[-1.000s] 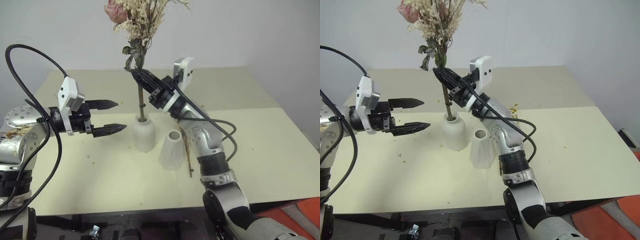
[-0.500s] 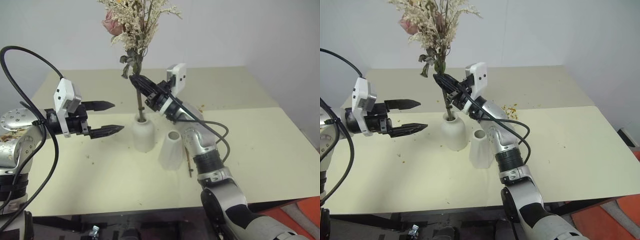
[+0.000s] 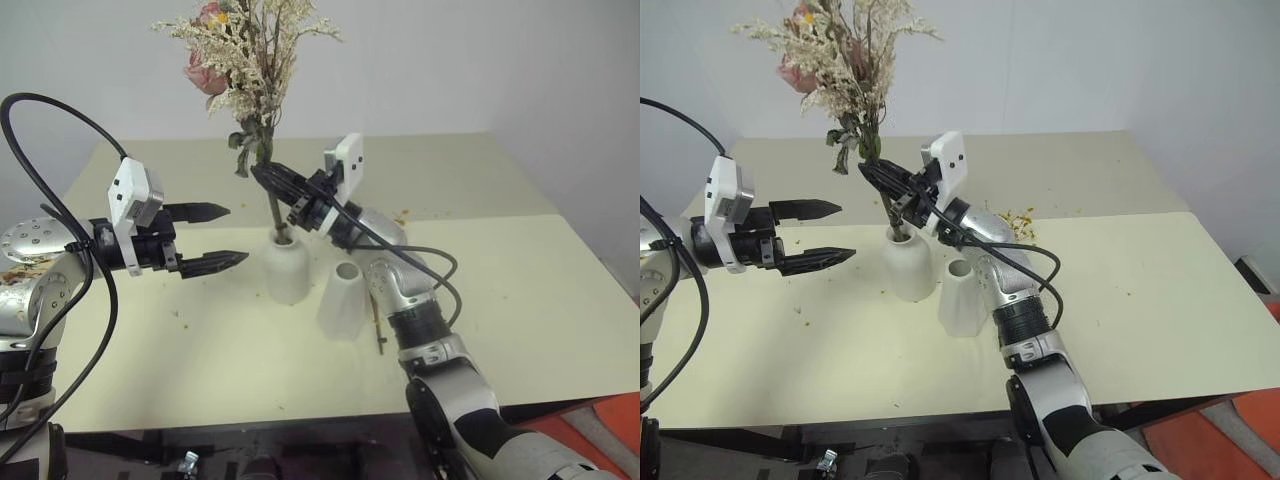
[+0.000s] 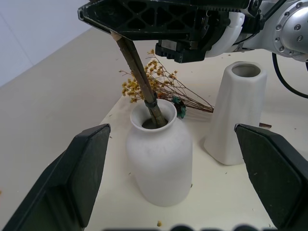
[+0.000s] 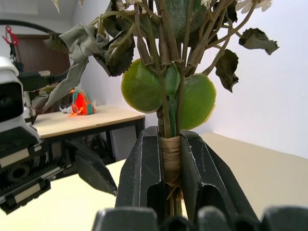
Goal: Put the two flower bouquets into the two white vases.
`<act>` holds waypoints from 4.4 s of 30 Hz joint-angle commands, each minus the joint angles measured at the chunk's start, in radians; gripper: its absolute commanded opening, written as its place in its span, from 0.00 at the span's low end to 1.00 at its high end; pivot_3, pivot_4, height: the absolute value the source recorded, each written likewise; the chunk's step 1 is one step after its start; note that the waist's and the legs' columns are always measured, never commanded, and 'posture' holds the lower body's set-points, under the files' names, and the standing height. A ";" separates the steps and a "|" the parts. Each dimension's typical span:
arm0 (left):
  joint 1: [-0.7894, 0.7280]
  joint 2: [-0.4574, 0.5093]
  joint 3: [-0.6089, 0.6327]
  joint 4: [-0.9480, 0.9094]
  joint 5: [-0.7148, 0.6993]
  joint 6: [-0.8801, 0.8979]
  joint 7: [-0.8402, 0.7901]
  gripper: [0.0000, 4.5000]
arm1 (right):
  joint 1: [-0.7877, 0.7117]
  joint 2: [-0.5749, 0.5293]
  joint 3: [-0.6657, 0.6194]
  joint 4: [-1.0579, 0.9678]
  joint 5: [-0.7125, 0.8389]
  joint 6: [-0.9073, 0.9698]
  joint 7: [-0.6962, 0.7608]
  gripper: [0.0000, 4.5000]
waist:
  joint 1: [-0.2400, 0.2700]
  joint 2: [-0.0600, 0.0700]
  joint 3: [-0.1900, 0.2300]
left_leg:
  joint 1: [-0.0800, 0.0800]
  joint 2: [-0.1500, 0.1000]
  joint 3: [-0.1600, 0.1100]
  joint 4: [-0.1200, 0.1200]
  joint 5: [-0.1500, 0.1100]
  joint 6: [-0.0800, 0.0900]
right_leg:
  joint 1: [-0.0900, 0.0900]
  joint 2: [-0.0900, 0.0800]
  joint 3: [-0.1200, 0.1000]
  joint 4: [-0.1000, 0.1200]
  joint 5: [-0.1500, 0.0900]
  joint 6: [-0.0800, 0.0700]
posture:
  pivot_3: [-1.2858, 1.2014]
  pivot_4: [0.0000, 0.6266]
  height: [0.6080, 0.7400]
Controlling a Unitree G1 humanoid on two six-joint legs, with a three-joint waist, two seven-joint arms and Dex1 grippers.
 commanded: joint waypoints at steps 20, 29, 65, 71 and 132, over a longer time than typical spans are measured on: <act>-0.015 0.010 0.022 -0.018 -0.012 -0.010 -0.001 1.00 | 0.005 0.008 0.016 -0.003 -0.008 0.000 0.006 0.06 | 0.000 0.000 0.000 | 0.001 0.000 0.000 0.000 0.000 0.000 | -0.001 0.000 0.000 0.004 -0.001 -0.001 | 0.52 0.24 1.00; -0.010 0.010 0.023 -0.027 -0.014 -0.004 0.004 1.00 | 0.014 0.016 0.023 0.022 -0.045 0.000 0.004 0.06 | 0.000 0.000 0.000 | 0.001 0.000 0.000 0.000 0.000 0.000 | -0.001 0.000 0.000 0.005 -0.001 -0.001 | 0.52 0.24 1.00; -0.051 -0.018 -0.023 0.033 0.012 -0.032 -0.013 1.00 | 0.082 -0.037 0.004 -0.109 -0.034 0.058 -0.024 0.99 | -0.001 -0.001 0.000 | 0.002 0.000 0.000 0.000 0.000 0.000 | -0.001 0.000 0.000 0.006 -0.001 -0.001 | 0.52 0.24 1.00; -0.044 -0.024 -0.028 0.027 0.007 -0.029 -0.010 1.00 | 0.071 -0.079 -0.014 -0.147 -0.019 0.098 -0.030 0.99 | 0.001 -0.001 0.000 | 0.002 0.000 0.000 0.000 0.000 0.000 | -0.001 0.000 0.000 0.006 -0.001 -0.001 | 0.52 0.24 1.00; -0.107 -0.047 -0.098 -0.012 -0.031 -0.024 -0.211 1.00 | -0.039 -0.444 0.158 -0.174 0.028 1.280 -0.377 0.71 | 0.002 -0.001 0.000 | -0.001 -0.001 0.000 0.001 0.000 0.000 | -0.001 0.000 0.000 0.004 -0.005 0.004 | 0.52 0.24 1.00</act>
